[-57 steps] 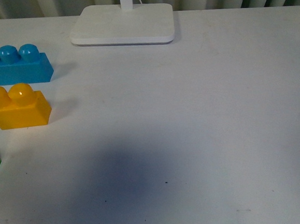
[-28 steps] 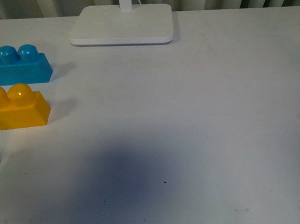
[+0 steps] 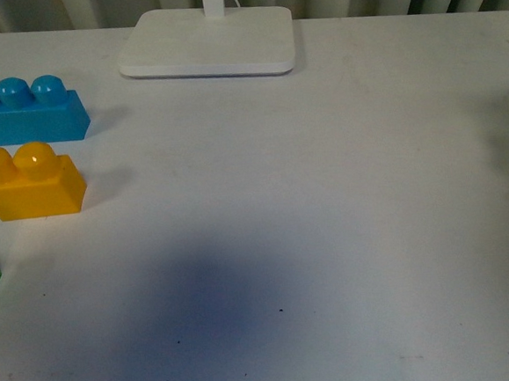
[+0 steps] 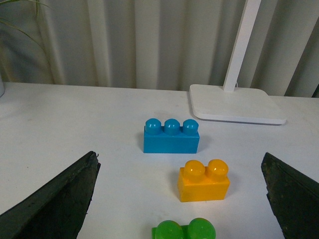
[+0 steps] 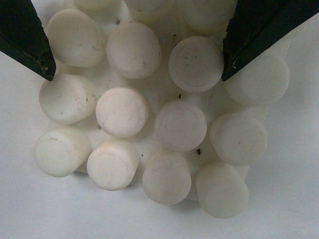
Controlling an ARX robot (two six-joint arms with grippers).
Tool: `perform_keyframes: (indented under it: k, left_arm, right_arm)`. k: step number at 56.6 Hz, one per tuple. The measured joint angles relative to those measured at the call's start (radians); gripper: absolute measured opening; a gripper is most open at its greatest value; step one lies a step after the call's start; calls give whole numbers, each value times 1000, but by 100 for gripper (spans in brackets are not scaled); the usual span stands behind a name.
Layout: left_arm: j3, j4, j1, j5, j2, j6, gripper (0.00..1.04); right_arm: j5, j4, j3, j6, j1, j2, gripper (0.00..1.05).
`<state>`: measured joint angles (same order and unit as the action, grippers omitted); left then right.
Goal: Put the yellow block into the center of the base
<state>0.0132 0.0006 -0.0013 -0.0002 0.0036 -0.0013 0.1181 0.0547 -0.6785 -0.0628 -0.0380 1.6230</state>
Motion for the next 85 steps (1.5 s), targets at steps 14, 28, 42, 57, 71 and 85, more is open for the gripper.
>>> perform_keyframes:
  k: [14, 28, 42, 57, 71, 85]
  left_arm:
    - [0, 0, 0, 0, 0, 0, 98]
    - [0, 0, 0, 0, 0, 0, 98]
    - [0, 0, 0, 0, 0, 0, 98]
    - [0, 0, 0, 0, 0, 0, 98]
    - [0, 0, 0, 0, 0, 0, 98]
    - [0, 0, 0, 0, 0, 0, 98]
  right_arm:
    - [87, -35, -37, -169, -246, 16, 96]
    - [76, -66, -101, -291, -441, 60, 96]
    - [113, -102, -167, -369, -536, 108, 96]
    - [129, -153, -254, -433, -567, 160, 96]
    - [119, -164, -272, -448, -585, 164, 96]
    - [71, -187, -222, -427, -570, 67, 96]
